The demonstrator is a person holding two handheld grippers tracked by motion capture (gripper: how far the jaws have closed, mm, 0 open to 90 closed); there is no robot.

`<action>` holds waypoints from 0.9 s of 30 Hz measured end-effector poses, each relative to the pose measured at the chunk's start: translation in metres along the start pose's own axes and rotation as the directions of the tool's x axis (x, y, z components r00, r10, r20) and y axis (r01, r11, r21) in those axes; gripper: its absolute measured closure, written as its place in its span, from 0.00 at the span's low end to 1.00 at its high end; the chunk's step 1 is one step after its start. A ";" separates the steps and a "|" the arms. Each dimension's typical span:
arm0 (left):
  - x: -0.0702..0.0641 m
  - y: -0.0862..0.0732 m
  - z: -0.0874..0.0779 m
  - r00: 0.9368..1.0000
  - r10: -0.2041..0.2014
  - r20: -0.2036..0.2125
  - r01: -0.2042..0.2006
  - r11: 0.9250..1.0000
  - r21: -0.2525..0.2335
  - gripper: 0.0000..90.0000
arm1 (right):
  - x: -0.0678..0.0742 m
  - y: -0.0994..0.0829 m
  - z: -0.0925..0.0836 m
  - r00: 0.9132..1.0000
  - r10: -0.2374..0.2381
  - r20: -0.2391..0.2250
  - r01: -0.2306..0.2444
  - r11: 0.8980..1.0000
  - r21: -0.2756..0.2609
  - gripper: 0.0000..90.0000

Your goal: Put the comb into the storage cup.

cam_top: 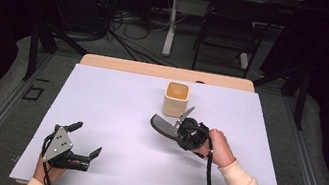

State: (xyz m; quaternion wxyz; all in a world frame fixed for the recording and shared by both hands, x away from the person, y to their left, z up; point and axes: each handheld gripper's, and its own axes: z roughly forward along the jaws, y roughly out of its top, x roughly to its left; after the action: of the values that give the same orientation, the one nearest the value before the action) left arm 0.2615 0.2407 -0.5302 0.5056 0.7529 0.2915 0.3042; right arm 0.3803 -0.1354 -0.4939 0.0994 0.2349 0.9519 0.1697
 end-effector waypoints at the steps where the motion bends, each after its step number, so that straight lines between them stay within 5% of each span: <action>1: 0.000 0.000 0.000 1.000 0.000 0.000 0.000 1.000 0.000 0.00 | 0.000 0.000 -0.001 1.000 -0.001 -0.003 0.001 1.000 0.009 0.79; 27: 0.000 0.000 0.000 1.000 -0.001 0.001 0.001 1.000 -0.002 0.00 | -0.006 -0.019 -0.021 0.999 0.038 -0.027 -0.041 0.994 -0.102 0.79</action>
State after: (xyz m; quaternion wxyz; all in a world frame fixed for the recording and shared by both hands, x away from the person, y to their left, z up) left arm 0.2619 0.2409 -0.5303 0.5067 0.7523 0.2913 0.3040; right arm 0.3725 -0.1598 -0.4808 0.0961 0.2463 0.9383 0.2230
